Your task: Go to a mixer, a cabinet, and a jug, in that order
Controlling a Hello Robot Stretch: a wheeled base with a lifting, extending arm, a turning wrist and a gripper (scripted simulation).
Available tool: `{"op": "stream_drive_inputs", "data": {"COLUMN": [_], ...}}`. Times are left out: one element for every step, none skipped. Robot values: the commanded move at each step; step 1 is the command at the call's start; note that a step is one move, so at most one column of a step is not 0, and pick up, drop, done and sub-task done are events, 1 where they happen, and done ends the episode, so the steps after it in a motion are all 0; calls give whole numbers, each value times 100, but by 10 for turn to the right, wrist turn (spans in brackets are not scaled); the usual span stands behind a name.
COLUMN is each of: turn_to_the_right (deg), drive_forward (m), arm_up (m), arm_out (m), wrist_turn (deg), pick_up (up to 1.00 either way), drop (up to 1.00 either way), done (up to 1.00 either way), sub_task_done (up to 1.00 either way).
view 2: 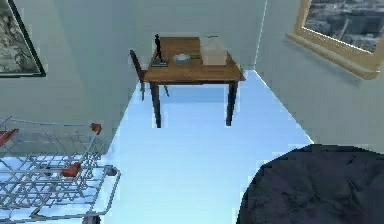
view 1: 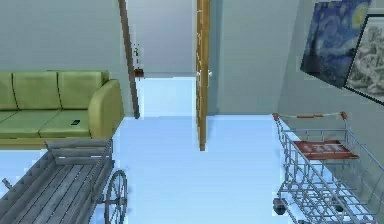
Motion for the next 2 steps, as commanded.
{"op": "stream_drive_inputs", "data": {"turn_to_the_right": [0,-60], "drive_forward": [100,0], "arm_up": [0,0], "arm_out": [0,0], "wrist_turn": [0,0], "pick_up": [0,0], "drop": [0,0], "done": [0,0], "sub_task_done": [0,0]}}
